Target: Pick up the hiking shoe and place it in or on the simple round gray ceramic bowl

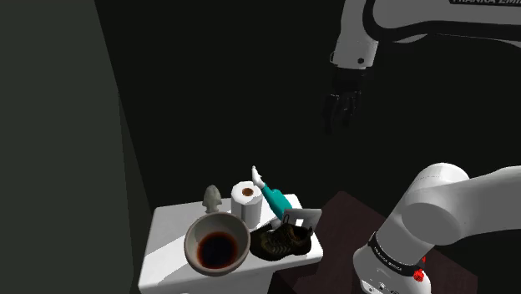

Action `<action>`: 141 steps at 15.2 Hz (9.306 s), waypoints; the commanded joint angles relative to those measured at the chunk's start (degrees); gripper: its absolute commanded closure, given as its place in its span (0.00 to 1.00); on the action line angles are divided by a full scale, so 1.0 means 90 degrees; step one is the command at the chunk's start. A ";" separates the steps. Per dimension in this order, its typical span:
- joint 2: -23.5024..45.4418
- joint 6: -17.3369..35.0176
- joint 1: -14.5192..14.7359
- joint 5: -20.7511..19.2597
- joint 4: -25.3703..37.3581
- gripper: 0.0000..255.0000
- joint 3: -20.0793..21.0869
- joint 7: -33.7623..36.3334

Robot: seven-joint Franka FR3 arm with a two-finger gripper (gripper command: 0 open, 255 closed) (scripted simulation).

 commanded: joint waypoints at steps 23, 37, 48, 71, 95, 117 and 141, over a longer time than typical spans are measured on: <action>0.0082 0.4440 0.0640 0.3208 -0.3060 0.00 0.3984 0.4557; 0.0751 0.5336 0.0589 0.3498 -0.3293 0.00 0.4366 0.4500; 0.0637 0.5192 0.0602 0.3456 -0.3262 1.00 0.4307 0.4509; -0.0791 0.2576 0.0494 0.2465 -0.2041 1.00 0.3173 0.4672; 0.2661 0.2260 -0.1024 0.1419 0.2166 1.00 0.5089 0.6540; 0.3345 0.4267 -0.1204 0.1256 0.0763 1.00 0.5832 0.6762; 0.1921 0.4241 -0.4246 0.0452 0.1513 0.00 0.9919 1.2292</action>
